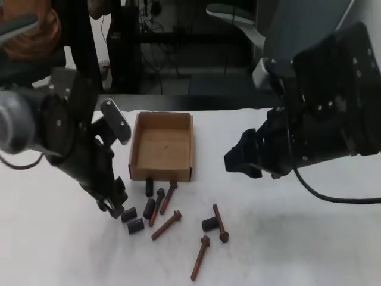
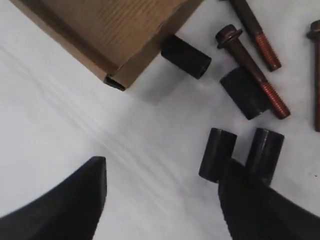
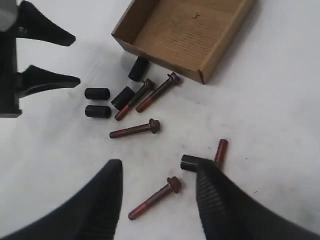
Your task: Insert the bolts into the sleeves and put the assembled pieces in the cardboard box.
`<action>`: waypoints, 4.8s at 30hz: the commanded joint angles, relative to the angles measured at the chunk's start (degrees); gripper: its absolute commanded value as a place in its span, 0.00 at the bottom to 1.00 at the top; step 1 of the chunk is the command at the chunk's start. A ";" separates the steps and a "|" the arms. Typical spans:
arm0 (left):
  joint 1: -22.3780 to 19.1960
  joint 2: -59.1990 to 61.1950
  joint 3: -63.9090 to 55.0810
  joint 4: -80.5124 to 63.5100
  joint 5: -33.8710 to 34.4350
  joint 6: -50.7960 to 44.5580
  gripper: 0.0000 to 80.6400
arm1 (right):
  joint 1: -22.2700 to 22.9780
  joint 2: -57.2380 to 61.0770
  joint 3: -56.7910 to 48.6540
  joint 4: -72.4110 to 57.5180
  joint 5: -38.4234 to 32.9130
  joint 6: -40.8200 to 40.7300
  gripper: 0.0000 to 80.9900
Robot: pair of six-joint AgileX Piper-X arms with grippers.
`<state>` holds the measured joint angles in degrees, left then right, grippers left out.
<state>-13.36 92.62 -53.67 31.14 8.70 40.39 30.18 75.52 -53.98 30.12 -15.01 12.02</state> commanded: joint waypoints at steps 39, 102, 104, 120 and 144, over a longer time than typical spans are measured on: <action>-7.69 0.27 -0.63 2.51 5.90 -17.72 0.02 | 15.95 11.21 6.92 -5.49 17.49 24.35 0.55; -25.93 -36.18 45.08 -63.93 -7.41 -40.39 0.02 | 22.47 0.73 8.08 -45.71 28.12 -3.47 0.01; -26.16 -33.32 45.08 -68.79 -7.41 -40.39 0.02 | 22.94 0.73 8.48 -45.72 26.79 -3.29 0.01; -26.15 -28.65 45.08 -81.60 -7.30 -46.87 0.02 | 23.16 3.75 8.82 -51.37 27.29 -3.11 0.01; -25.83 -28.65 45.08 -78.79 -14.65 -46.45 0.02 | 25.72 3.95 8.82 -52.69 31.66 -8.26 0.01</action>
<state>-39.30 64.03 -8.46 -46.26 -5.12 -6.22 55.47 80.07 -44.92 -22.26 15.60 4.33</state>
